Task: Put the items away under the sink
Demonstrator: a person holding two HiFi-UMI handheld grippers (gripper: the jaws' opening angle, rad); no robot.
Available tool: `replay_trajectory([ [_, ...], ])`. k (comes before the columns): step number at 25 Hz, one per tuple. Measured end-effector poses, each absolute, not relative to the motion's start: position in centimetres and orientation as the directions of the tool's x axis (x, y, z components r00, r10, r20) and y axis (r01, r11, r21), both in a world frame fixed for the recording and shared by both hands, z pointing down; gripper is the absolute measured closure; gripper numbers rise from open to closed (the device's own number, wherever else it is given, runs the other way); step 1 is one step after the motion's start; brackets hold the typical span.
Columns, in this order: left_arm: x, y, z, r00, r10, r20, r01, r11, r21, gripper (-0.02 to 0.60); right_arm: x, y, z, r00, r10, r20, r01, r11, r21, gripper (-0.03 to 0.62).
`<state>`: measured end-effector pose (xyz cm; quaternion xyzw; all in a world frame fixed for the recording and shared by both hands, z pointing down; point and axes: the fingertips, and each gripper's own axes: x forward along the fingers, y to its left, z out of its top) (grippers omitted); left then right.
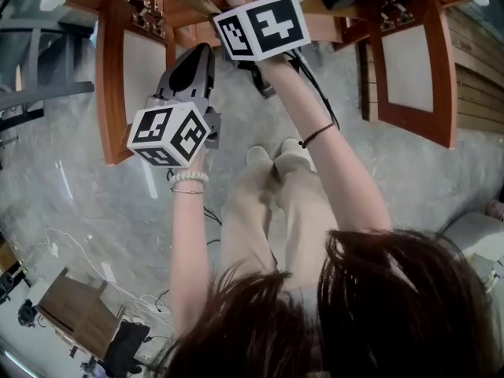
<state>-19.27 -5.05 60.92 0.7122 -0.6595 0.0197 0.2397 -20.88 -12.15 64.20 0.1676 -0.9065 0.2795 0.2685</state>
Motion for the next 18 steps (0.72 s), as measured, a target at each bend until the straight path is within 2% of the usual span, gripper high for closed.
replay_trajectory([
  [18, -22.9, -6.7, 65.0, 0.084, -0.948, 0.307, -0.969, -0.006, 0.249, 0.580, -27.4, -16.1, 68.3, -0.829, -0.250, 0.501, -0.483, 0.771, -0.416, 0.545],
])
